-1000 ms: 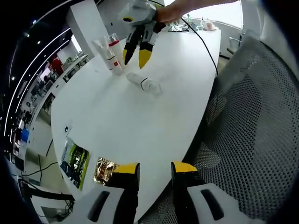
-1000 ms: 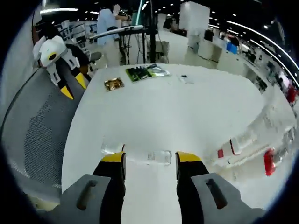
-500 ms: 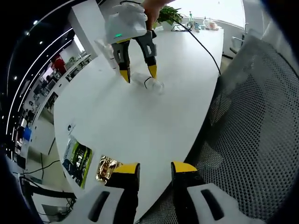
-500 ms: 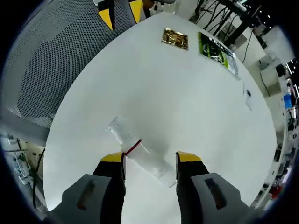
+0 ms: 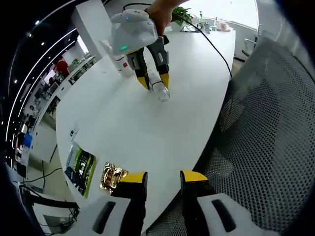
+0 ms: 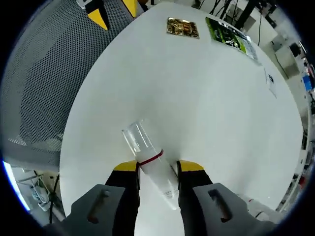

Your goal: Arrange the skincare products in the storage area until every visible bottle or jar stands upright without overlapping.

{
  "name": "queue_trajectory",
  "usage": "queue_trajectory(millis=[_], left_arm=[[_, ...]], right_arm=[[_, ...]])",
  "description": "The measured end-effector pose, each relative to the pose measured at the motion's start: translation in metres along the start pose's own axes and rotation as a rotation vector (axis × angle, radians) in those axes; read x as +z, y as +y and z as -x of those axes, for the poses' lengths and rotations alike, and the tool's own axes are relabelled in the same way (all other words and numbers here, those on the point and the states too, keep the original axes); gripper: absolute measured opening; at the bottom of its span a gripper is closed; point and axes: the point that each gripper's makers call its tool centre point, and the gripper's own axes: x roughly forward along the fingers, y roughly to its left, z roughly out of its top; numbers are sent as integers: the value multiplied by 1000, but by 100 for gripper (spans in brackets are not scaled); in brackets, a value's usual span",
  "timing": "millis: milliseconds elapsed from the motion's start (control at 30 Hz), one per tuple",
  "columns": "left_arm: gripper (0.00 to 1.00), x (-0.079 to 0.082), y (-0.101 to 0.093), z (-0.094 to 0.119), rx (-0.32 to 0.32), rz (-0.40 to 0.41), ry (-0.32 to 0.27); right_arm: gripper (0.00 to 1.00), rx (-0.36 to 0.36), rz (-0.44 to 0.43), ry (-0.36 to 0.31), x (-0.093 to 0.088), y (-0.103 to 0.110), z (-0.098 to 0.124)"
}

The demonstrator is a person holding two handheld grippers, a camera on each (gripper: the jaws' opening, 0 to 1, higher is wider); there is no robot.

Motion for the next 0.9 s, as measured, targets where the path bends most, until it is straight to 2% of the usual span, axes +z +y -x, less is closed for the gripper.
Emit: queue_trajectory(millis=[167, 300, 400, 633, 733, 767, 800, 900], left_arm=[[27, -2, 0, -1, -3, 4, 11], [23, -3, -3, -1, -11, -1, 14], [23, -5, -4, -2, -16, -4, 25], [24, -7, -4, -2, -14, -10, 33], [24, -8, -6, -2, -21, -13, 38], [24, -7, -6, -3, -19, -13, 33], [24, -7, -6, -3, -22, -11, 34], [25, -6, -5, -3, -21, -8, 33]], right_arm=[[26, -30, -140, -7, -2, 5, 0], [22, -47, -260, -43, 2, 9, 0], [20, -104, -397, -111, 10, 10, 1], [18, -198, -503, -178, 9, 24, 3], [18, -224, -620, -274, 14, 27, 10], [18, -231, -675, -333, 18, 28, 15], [18, -237, -693, -352, 20, 28, 17], [18, -267, -835, -497, 27, 27, 32]])
